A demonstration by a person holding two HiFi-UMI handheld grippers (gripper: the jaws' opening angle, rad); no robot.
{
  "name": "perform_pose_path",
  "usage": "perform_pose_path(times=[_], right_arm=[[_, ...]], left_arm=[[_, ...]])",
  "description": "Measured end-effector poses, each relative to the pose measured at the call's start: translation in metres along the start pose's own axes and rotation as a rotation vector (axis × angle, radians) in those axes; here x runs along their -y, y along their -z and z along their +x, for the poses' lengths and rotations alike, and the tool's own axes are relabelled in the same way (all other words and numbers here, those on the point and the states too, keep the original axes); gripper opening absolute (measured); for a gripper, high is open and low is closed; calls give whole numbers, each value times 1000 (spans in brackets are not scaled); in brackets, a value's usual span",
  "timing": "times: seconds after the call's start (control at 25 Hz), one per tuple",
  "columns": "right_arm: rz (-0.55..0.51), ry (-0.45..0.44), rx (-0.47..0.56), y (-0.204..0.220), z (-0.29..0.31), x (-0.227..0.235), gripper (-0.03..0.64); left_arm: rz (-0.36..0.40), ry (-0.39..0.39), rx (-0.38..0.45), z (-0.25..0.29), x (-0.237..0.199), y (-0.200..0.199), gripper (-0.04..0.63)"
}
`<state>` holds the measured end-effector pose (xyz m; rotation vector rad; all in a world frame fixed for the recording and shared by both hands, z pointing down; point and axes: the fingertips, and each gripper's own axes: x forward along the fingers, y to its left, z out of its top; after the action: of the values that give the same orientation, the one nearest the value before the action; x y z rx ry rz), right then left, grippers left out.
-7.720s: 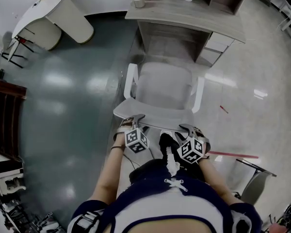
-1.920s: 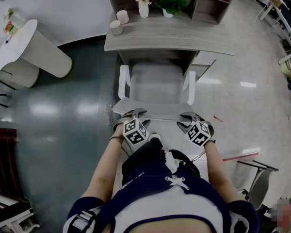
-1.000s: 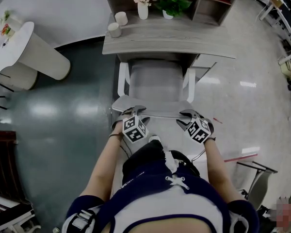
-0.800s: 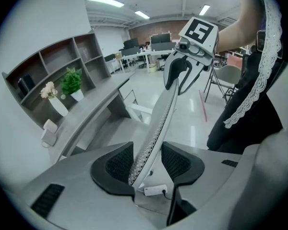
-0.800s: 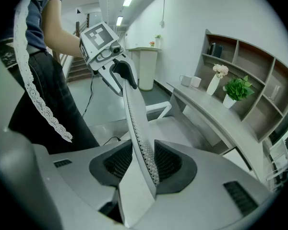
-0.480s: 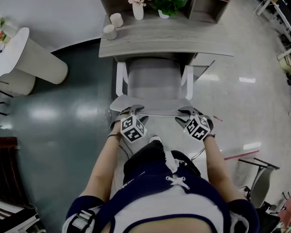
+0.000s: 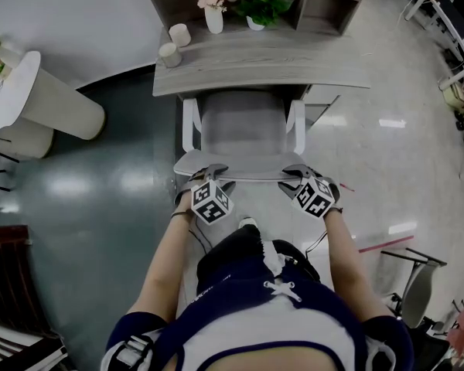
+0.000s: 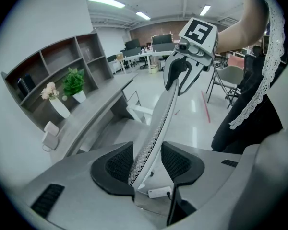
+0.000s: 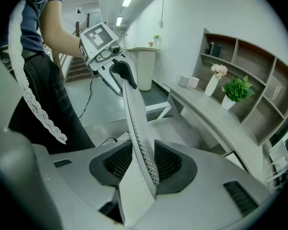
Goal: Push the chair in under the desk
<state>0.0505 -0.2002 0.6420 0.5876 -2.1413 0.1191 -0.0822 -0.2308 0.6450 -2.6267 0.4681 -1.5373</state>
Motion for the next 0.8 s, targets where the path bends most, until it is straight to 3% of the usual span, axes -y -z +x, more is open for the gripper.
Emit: perform_pose_path(times=[0.8], right_arm=[[-1,6,-2,-3,8,29,138]], left_arm=[[5,-11,14,10,-24,-9,187]])
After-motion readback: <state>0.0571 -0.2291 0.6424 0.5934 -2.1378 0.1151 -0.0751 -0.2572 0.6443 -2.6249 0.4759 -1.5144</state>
